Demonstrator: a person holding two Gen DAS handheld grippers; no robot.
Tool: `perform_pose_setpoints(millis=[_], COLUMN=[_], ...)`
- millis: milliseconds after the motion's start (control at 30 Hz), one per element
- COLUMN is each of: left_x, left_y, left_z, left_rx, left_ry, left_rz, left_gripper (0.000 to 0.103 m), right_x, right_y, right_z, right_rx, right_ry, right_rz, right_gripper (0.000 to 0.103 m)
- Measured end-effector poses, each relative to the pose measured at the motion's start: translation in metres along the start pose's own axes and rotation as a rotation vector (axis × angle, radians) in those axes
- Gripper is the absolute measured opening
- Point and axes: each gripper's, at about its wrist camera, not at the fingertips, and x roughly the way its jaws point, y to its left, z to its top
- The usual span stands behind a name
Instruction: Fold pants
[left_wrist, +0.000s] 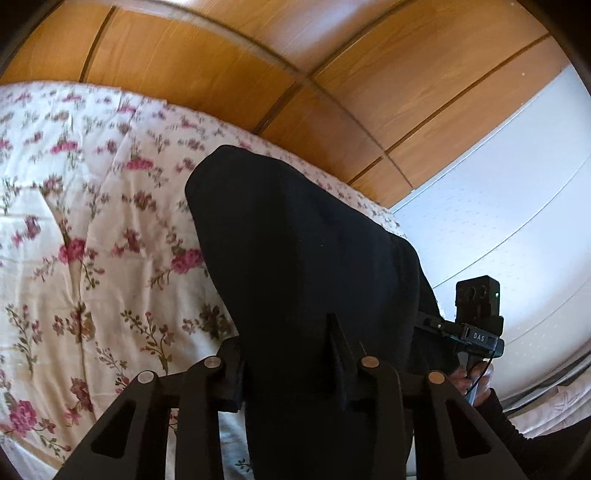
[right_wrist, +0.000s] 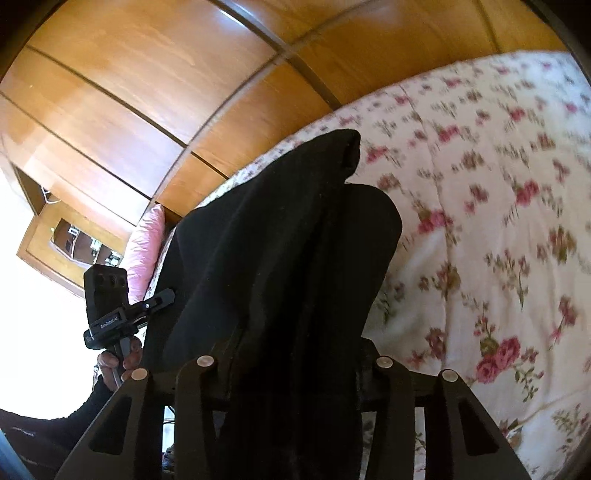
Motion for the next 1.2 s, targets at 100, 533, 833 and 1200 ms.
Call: perform_pose_setpoints(millis=[100, 533, 833, 1200], left_x=[-0.009, -0.019, 0.002, 0.025], left_y=[-0.001, 0.031, 0.078, 0.128], left_z=[0.009, 0.098, 0.146, 0.132], left_rx=[0.005, 0.021, 0.017, -0.081], left_ry=[-0.036, -0.131, -0.094, -0.070], left_rz=[0.005, 0.142, 0.255, 0.316], left_gripper=[0.035, 0.035, 0.038, 0.061], right_x=[0.003, 0.063, 0.130, 0.167], right_y=[0.008, 0.032, 0.016, -0.021], right_z=[0.012, 0.106, 0.158, 0.150], right_rx=[-0.019, -0.099, -0.072, 0.044], right_ry=[-0.012, -0.015, 0.032, 0.075], right_rz=[0.010, 0.036, 0.021, -0.013], right_gripper=[0.044, 0.044, 0.044, 0.061])
